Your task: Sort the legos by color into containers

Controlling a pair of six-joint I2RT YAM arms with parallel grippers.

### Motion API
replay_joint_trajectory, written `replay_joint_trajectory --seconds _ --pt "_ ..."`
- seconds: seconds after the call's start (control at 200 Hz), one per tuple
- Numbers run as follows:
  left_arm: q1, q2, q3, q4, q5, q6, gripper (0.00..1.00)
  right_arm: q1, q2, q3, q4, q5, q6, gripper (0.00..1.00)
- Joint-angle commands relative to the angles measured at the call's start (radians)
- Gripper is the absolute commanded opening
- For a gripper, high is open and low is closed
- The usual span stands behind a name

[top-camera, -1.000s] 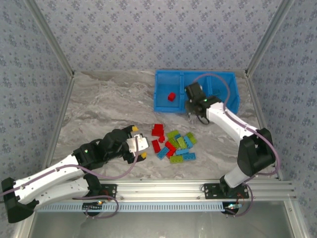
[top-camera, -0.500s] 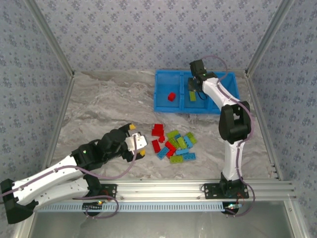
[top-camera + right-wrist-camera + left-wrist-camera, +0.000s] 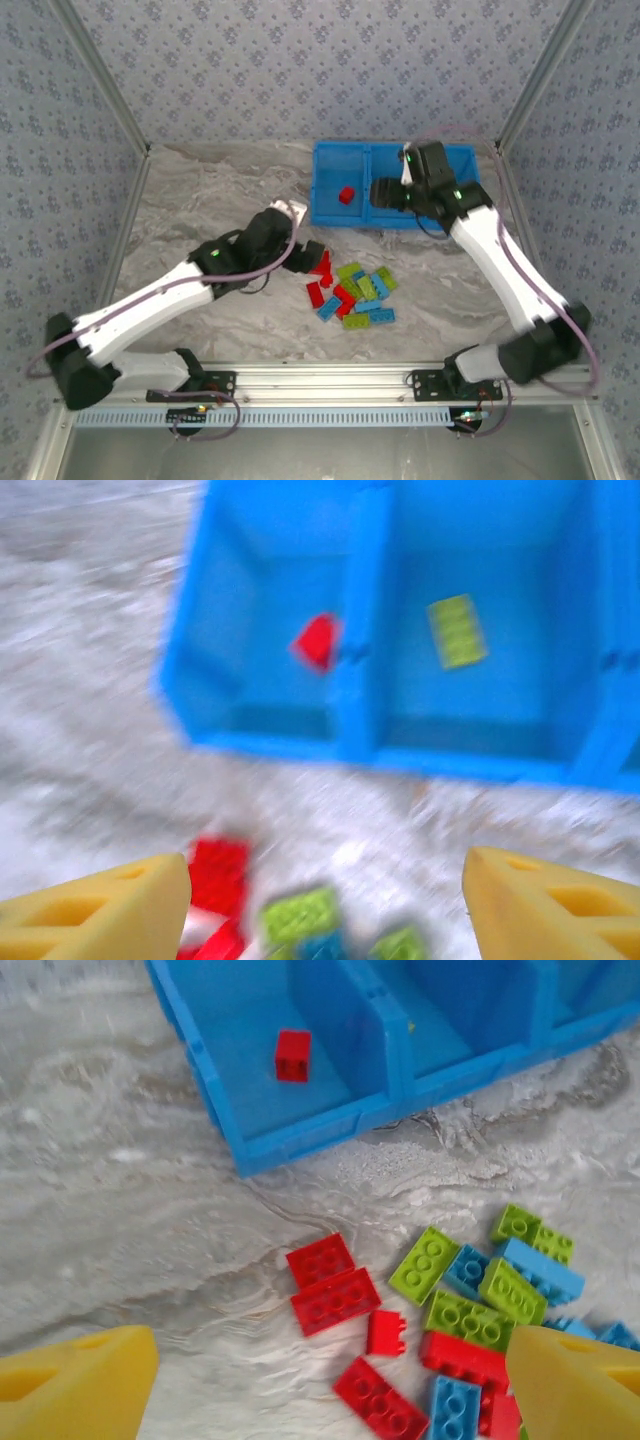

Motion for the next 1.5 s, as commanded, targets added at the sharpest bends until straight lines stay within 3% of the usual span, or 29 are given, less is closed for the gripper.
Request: replay_joint_trajectory --seconds 0.0,0.155,0.22,0.375,0.52,0.74,0.829,0.954,1.049,1.169,1.274,1.494 --pt "0.03 0.185 0.083 -0.081 0.017 -0.322 0.87 0.078 -0.135 -0.115 -0.113 -0.105 0.042 0.84" --pt "0.037 0.502 0.302 -0.198 -0.019 -0.388 0.87 0.14 -0.263 -0.27 -0.177 -0.057 0.136 1.0" --pt "0.045 0.601 0.36 -0.206 -0.021 -0.382 0.87 0.146 -0.285 -0.316 -0.178 -0.056 0.154 1.0" --pt "0.095 0.746 0.4 -0.133 0.096 -0.402 0.84 0.15 -0.293 -0.366 -0.166 -0.063 0.173 1.0" --pt "0.113 0.794 0.371 -0.094 0.108 -0.403 0.77 0.151 -0.287 -0.361 -0.162 -0.055 0.163 1.0" --pt "0.115 0.817 0.351 -0.056 0.143 -0.363 0.45 0.152 -0.254 -0.358 -0.159 -0.055 0.156 1.0" --pt "0.114 0.781 0.346 -0.051 0.165 -0.359 0.34 0.157 -0.254 -0.357 -0.158 -0.055 0.163 1.0" --pt "0.107 0.668 0.348 -0.051 0.189 -0.355 0.3 0.163 -0.284 -0.355 -0.148 -0.038 0.182 1.0" --pt "0.086 0.589 0.391 -0.049 0.116 -0.324 0.3 0.163 -0.315 -0.353 -0.143 -0.014 0.195 1.0" --pt "0.084 0.593 0.466 0.012 -0.059 -0.245 0.31 0.163 -0.337 -0.35 -0.148 0.016 0.204 1.0" --pt "0.111 0.702 0.577 0.088 -0.164 -0.144 0.31 0.165 -0.342 -0.347 -0.153 0.022 0.208 1.0" --pt "0.167 0.966 0.954 0.065 -0.177 -0.007 0.34 0.168 -0.388 -0.348 -0.179 0.034 0.228 1.0"
